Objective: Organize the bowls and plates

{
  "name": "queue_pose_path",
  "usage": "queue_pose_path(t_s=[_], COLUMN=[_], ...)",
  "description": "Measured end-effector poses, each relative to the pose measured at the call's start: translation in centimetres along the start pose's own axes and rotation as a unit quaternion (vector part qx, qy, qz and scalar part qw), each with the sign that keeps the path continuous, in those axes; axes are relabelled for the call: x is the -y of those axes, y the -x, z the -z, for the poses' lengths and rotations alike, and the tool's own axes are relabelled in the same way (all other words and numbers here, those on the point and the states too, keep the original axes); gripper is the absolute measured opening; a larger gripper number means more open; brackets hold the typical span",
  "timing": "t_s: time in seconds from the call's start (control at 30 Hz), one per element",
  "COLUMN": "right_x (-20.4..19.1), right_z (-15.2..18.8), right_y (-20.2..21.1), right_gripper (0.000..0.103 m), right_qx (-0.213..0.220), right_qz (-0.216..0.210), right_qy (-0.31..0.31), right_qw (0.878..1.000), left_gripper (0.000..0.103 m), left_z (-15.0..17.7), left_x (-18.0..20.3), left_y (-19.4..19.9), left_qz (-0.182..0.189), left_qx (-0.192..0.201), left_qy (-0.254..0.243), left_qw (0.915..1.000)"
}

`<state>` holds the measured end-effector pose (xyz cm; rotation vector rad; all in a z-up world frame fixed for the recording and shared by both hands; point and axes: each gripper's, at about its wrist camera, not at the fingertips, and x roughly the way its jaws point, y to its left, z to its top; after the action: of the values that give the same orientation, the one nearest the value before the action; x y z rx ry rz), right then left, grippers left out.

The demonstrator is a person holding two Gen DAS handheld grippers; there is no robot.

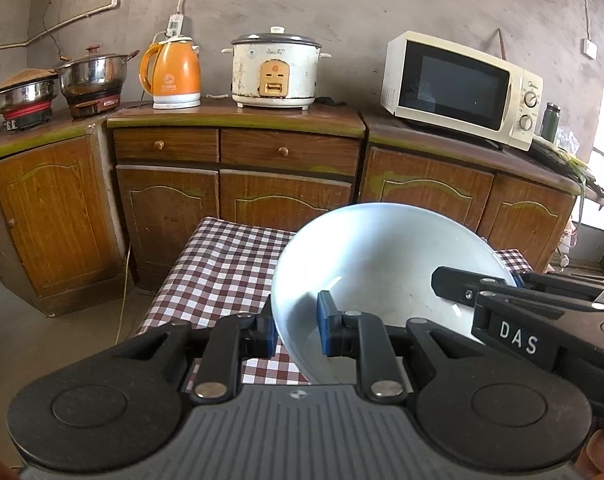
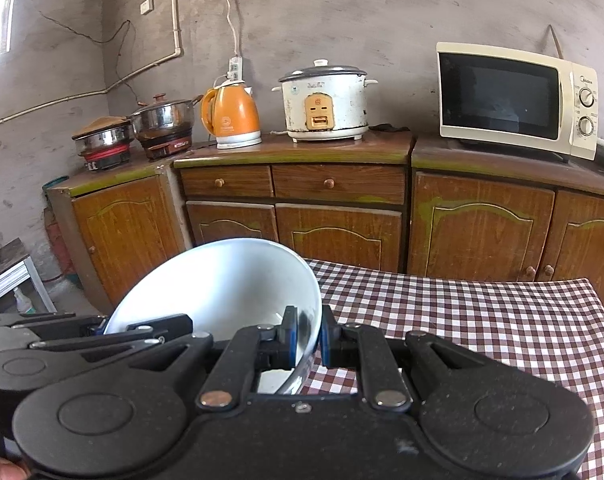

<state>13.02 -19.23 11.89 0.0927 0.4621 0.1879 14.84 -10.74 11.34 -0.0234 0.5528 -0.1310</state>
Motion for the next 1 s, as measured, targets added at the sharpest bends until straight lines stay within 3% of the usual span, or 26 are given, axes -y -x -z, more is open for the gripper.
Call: queue_pose_path(t_s=[1.0], right_x=[-2.6], right_z=[2.3], right_y=[1.0], right_gripper=[0.016], right_qx=[-0.008], right_qz=[-0.018], right_qy=[0.015], right_qw=[1.0], left_gripper=[0.02], left_z=[2.1], left_x=[-2.1], left_y=[1.8], left_qz=[-0.01], left_qx=[-0.003], left_qy=[0.013], left_qw=[0.9999])
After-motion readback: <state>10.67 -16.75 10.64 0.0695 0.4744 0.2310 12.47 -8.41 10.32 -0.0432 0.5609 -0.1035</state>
